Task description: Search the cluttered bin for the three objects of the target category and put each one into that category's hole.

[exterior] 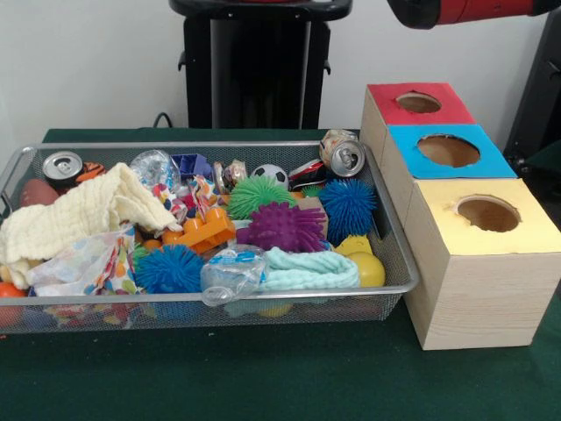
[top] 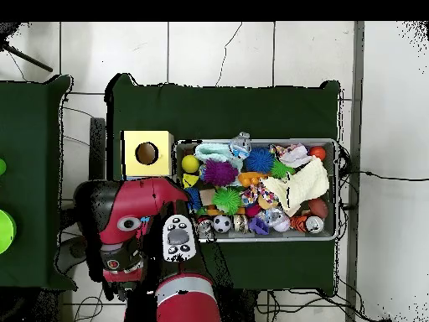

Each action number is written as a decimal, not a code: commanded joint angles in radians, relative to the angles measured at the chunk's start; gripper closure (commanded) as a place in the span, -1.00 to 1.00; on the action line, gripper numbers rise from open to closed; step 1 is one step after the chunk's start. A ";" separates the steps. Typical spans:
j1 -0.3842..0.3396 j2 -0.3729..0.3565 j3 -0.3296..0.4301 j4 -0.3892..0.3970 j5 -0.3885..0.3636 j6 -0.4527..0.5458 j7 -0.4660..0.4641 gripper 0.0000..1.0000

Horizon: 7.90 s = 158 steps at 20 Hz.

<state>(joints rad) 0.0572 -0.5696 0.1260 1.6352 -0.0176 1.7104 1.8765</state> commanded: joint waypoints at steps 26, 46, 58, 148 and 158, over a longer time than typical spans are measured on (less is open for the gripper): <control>-0.015 0.179 0.048 -0.397 -0.089 0.465 0.174 -1.00; -0.122 0.301 0.162 -0.599 -0.279 0.619 -0.034 -1.00; -0.153 0.311 0.197 -0.609 -0.311 0.580 -0.051 -1.00; -0.141 0.116 0.218 -0.502 -0.129 0.757 0.101 -1.00; -0.138 0.115 0.212 -0.494 -0.125 0.740 0.100 -1.00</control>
<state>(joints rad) -0.0647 -0.4849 0.3441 1.0290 -0.1055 2.6157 1.8765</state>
